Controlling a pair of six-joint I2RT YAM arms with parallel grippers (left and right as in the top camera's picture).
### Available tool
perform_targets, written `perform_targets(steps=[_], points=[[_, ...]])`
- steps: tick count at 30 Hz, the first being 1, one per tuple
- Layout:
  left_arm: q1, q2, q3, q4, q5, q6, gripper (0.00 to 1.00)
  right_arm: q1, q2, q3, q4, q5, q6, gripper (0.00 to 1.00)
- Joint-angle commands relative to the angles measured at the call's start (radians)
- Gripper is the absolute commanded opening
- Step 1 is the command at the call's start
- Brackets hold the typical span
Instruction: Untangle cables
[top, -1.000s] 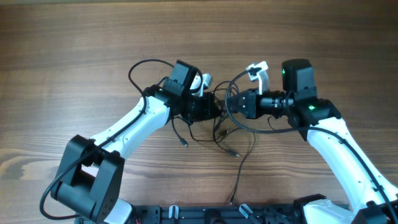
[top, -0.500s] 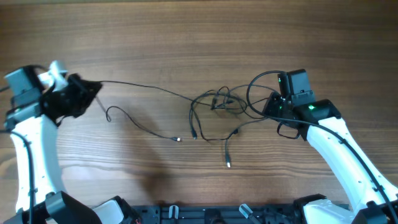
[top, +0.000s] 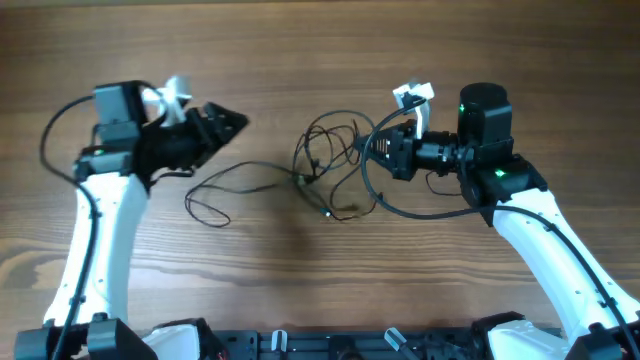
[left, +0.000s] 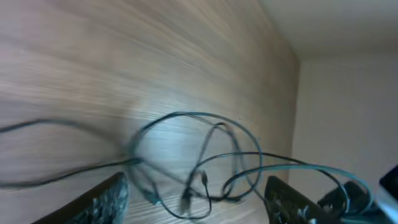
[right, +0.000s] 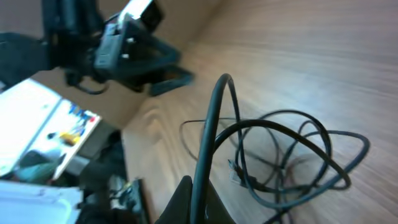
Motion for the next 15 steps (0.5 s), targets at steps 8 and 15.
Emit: perform_targets(steps=[8,15], points=[[-0.441,0.133,0.001,0.120,-0.128,0.008,0.61,0.002,-0.015,0.009,0.037,-0.109,0.049,0.04],[-0.380,0.091,0.005,0.138,-0.222,0.008,0.04,0.001,-0.014,0.009,-0.315,0.550,0.164,0.04]])
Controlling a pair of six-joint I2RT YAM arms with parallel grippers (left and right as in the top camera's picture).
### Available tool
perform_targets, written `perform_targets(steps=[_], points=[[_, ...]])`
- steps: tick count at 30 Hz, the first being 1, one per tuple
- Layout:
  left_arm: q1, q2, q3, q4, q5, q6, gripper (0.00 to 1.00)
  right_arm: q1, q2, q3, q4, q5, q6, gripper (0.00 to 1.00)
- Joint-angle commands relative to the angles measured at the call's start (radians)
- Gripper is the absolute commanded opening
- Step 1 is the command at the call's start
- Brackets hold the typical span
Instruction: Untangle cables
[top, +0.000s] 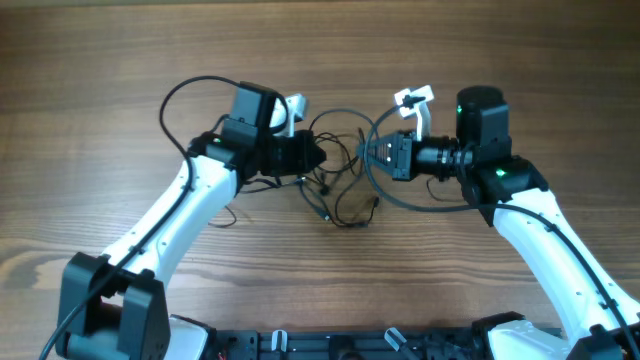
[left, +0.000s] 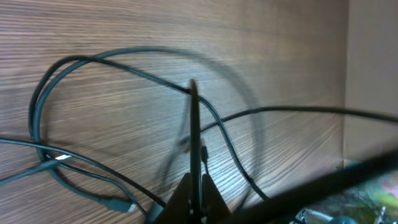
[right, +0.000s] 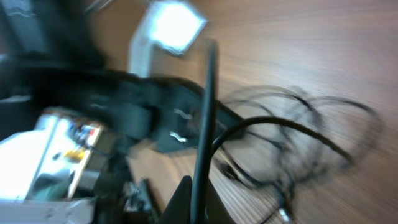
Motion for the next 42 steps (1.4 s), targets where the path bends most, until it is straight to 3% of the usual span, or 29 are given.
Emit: perform_targets(steps=[1,2,4,6,7,10,11,13,15,17,19,21,23,29,30,31,32,38,42], points=[[0.126,-0.106,0.006,0.008,0.001,0.004,0.06,0.001,-0.012,0.002,-0.257,0.627,0.114,0.04],[0.172,-0.143,0.007,0.019,0.066,0.004,0.08,0.001,-0.012,0.002,-0.361,0.835,0.190,0.05],[0.253,-0.206,0.007,0.096,0.319,-0.006,0.12,0.001,-0.012,0.002,-0.431,0.979,0.219,0.06],[0.299,-0.229,0.007,0.197,0.516,-0.085,0.16,0.001,-0.012,0.002,-0.403,0.945,0.219,0.09],[0.307,-0.229,0.007,0.246,0.597,-0.119,0.17,0.001,-0.012,0.002,-0.371,0.895,0.211,0.16],[0.306,-0.229,0.007,0.286,0.677,-0.126,0.20,0.001,-0.012,0.002,-0.229,0.620,0.066,0.15],[0.306,-0.227,0.005,0.282,0.671,-0.114,0.24,0.001,-0.013,0.002,-0.166,0.444,-0.030,0.06],[0.296,-0.225,0.001,0.203,0.606,-0.029,0.30,0.001,-0.013,0.002,-0.068,0.109,-0.161,0.05],[0.266,-0.212,0.001,0.041,0.410,0.044,0.37,0.001,-0.013,0.002,0.041,-0.005,-0.149,0.08],[0.222,-0.184,0.001,-0.084,0.229,0.092,0.42,0.001,-0.013,0.002,0.064,0.156,-0.051,0.09],[0.184,-0.159,0.000,-0.169,0.045,0.091,0.41,0.001,-0.013,0.002,-0.037,0.488,0.084,0.04],[0.159,-0.128,0.000,-0.235,-0.089,0.090,0.40,0.001,-0.013,0.002,-0.096,0.586,0.100,0.04],[0.153,-0.100,0.000,-0.263,-0.102,0.090,0.41,0.001,-0.013,0.002,-0.085,0.494,0.001,0.04],[0.153,-0.039,0.000,-0.273,-0.102,0.083,0.45,0.002,0.005,0.001,-0.170,0.487,-0.081,0.05],[0.153,-0.036,0.000,-0.272,-0.102,0.083,0.45,0.002,0.020,-0.001,-0.175,0.478,-0.079,0.09],[0.153,-0.035,0.000,-0.272,-0.102,0.083,0.45,0.002,0.034,-0.002,-0.169,0.472,-0.079,0.26],[0.153,-0.035,0.000,-0.272,-0.102,0.083,0.45,0.002,0.052,-0.003,-0.158,0.472,-0.079,0.30],[0.154,-0.035,0.000,-0.273,-0.102,0.083,0.45,0.002,0.248,-0.003,-0.095,0.457,-0.079,0.25],[0.153,-0.035,0.000,-0.277,-0.102,0.083,0.44,0.002,0.356,-0.003,-0.049,0.431,-0.071,0.30]])
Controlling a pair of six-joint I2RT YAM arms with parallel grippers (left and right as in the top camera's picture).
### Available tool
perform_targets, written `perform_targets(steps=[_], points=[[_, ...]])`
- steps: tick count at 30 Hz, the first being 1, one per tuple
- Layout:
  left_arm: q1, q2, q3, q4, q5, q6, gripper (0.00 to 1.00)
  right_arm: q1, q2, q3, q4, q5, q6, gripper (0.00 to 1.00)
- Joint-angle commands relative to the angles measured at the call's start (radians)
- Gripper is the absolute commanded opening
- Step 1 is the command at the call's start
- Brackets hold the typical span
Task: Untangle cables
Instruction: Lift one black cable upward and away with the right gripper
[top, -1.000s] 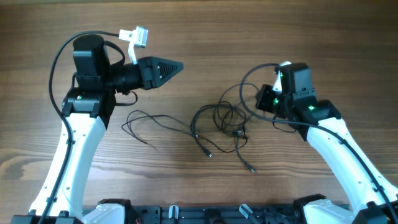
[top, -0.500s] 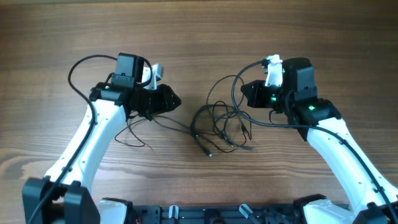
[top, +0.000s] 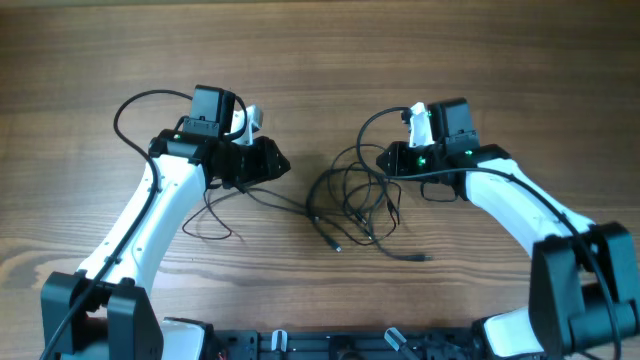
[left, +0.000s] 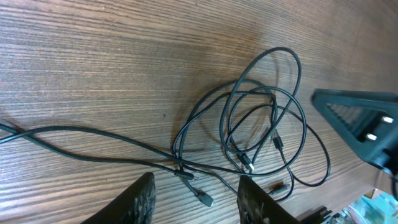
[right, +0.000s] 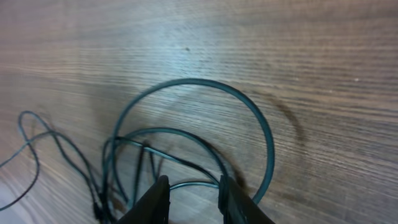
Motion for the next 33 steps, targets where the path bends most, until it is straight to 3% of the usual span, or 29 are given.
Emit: perform_targets(steps=[1,4,10,21,30,31,33], points=[[-0.005,0.010,-0.003,-0.004,-0.010,0.016,0.44,0.000,0.058,-0.001,0.013,-0.082,-0.006,0.30],[-0.005,0.010,-0.003,-0.003,-0.010,0.016,0.45,0.000,0.058,-0.001,0.051,-0.142,0.012,0.30],[-0.005,0.010,-0.003,-0.005,-0.009,0.015,0.43,0.016,0.060,-0.001,0.089,-0.052,0.463,0.34],[-0.005,0.011,-0.003,-0.009,-0.009,0.016,0.43,0.141,0.068,-0.001,0.178,0.269,0.705,0.35],[-0.005,0.011,-0.003,-0.019,-0.010,0.016,0.43,0.185,0.257,-0.001,0.504,0.177,0.798,0.34],[-0.005,0.011,-0.003,-0.019,-0.009,0.016,0.43,0.189,0.269,-0.001,0.557,0.177,0.798,0.31],[-0.005,0.010,-0.003,-0.019,-0.009,0.016,0.43,0.190,0.274,-0.001,0.615,0.146,0.795,0.10]])
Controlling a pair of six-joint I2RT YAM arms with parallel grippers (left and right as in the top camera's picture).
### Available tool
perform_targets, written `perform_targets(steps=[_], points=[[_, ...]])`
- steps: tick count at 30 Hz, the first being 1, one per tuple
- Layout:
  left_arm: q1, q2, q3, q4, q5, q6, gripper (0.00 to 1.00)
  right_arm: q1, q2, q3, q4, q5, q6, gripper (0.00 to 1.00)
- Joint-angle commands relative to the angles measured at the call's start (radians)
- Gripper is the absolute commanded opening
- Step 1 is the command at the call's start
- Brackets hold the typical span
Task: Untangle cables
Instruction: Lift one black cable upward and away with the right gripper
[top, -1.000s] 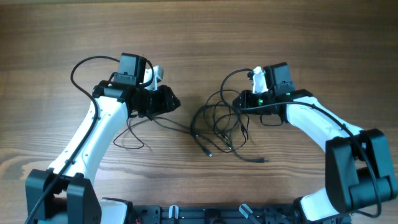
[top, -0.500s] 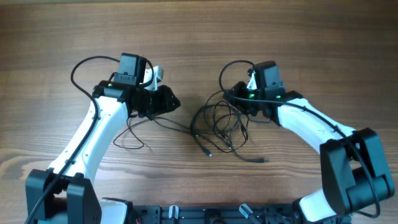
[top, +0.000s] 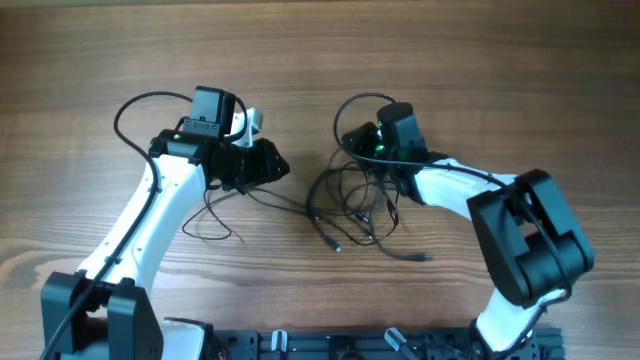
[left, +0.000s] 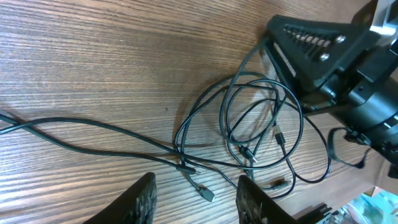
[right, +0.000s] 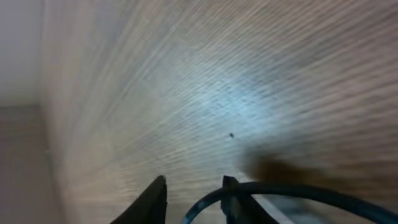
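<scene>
A tangle of thin black cables (top: 352, 200) lies mid-table, and one long strand (top: 215, 212) trails off to the left. In the left wrist view the loops (left: 261, 124) overlap, with a plug (left: 205, 194) lying loose. My left gripper (top: 275, 160) (left: 196, 200) hangs open left of the tangle with nothing between its fingers. At the tangle's far edge my right gripper (top: 348, 138) (right: 194, 200) points left, open. Its view is blurred. A thicker cable (right: 286, 191) arcs past its right finger (right: 231, 198).
Bare wooden table (top: 500, 60) surrounds the tangle. Another cable end (top: 420, 258) lies toward the front right. The right gripper (left: 317, 46) shows at the top right of the left wrist view, close above the loops.
My right gripper has moved left, from the tangle's right side to its far edge, still open. The left arm and the cables on the table look unchanged.
First my right gripper held a thick cable loop up while the left hung open far left. Then the left was shut on a thin strand in the tangle. Later both were open, the cables lying spread on the table. Now the right is at the tangle's far edge.
</scene>
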Motion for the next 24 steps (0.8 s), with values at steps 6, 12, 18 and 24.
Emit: perform_targets(steps=[6,12,18,24], points=[[-0.005,0.010,-0.003,0.000,-0.009,0.015,0.43,0.008,0.023,0.004,0.136,-0.275,-0.309,0.04],[-0.005,0.010,-0.003,0.000,-0.009,0.016,0.43,0.008,-0.078,0.148,-0.389,-0.257,-0.602,0.05],[-0.005,0.010,-0.003,0.003,-0.010,0.016,0.43,0.008,-0.199,0.564,-0.853,-0.223,-0.822,0.04],[-0.005,0.010,-0.003,0.003,-0.010,0.016,0.42,-0.002,-0.330,0.849,-0.752,-0.211,-0.816,0.04]])
